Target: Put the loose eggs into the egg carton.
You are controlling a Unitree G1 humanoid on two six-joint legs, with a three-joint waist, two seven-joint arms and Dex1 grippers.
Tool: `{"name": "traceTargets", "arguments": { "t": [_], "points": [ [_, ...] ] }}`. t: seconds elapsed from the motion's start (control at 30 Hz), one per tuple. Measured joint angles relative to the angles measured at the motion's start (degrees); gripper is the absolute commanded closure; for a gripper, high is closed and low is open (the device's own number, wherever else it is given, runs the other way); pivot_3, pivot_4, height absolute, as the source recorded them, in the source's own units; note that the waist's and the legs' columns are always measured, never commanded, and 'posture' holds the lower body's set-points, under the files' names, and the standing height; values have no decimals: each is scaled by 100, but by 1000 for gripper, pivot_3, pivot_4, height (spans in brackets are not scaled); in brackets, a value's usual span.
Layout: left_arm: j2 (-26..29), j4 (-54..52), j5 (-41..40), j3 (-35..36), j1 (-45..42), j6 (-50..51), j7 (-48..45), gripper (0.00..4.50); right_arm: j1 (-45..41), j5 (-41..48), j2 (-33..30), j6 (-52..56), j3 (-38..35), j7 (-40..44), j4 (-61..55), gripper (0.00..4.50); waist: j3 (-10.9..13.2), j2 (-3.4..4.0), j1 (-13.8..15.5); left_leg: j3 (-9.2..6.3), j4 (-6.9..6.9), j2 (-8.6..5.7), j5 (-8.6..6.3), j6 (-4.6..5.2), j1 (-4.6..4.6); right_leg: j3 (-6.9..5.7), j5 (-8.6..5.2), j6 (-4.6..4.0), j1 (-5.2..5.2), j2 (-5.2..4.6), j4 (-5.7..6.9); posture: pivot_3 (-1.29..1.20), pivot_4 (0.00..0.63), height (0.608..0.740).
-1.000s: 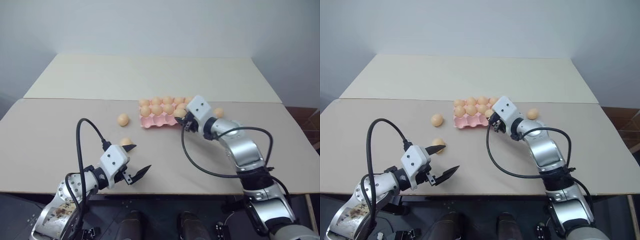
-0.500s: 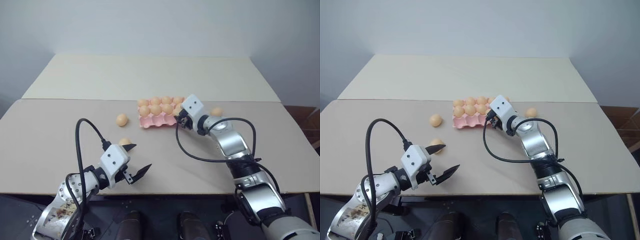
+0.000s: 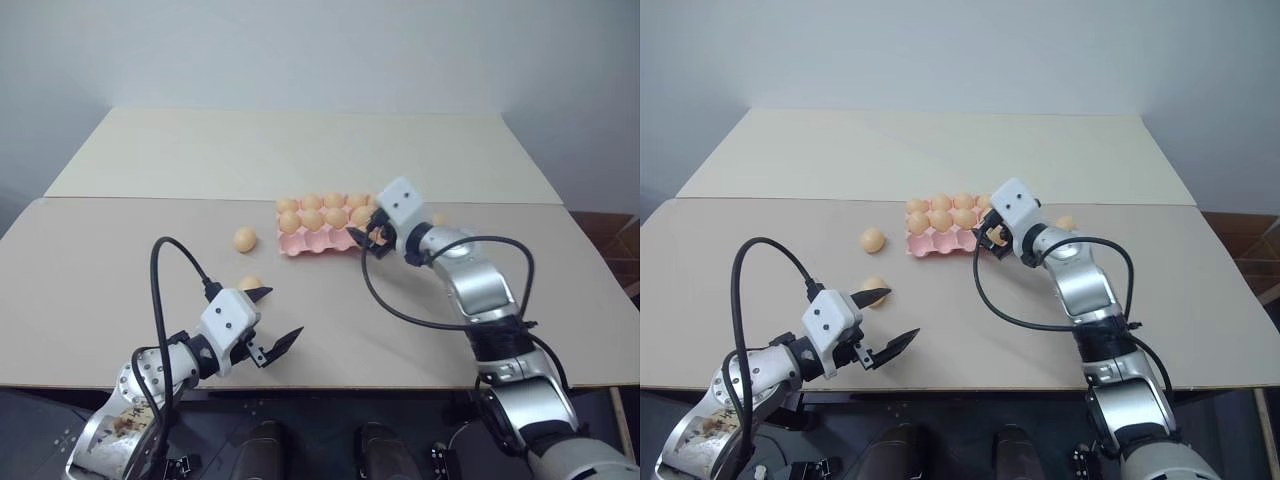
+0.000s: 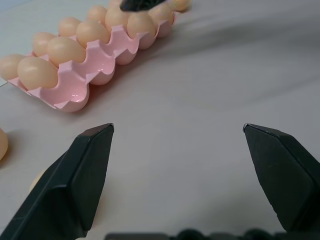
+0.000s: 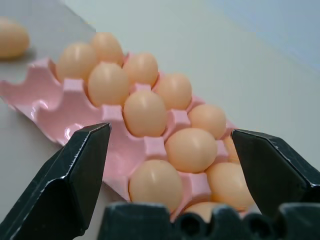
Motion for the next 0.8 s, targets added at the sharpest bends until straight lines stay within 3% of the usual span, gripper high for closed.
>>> {"name": "traceTargets", "arguments": {
  "t": [0.27,0.43,0.63,0.8],
  "points": [
    [-96,-41,-18,-5,28,1,5,0,2230,663,158,799,-776,-415,-2400,29,0,0,-17,3,0,1,0,0,-10,6,0,-1,-20,-1,6,0,150,740],
    [-99,-16,-21,-39,-30,-15,-62,0,3696,661,899,463,-934,-1156,-3412,29,0,1,-25,8,0,0,0,-1,-24,15,-1,1,-43,-1,10,0,150,740],
    [-111,205,-18,-346,-383,-60,-268,0,5130,544,1210,-177,-818,-1526,-3708,29,0,1,-16,10,1,0,0,-1,-22,15,-23,32,-43,-3,8,0,150,740],
    [-87,422,-29,-638,-783,-139,-607,0,5432,551,1235,-489,-841,-1629,-3708,29,-1,1,-34,12,1,11,0,-1,-20,16,-34,13,-45,4,9,0,150,740]
  ]
}}
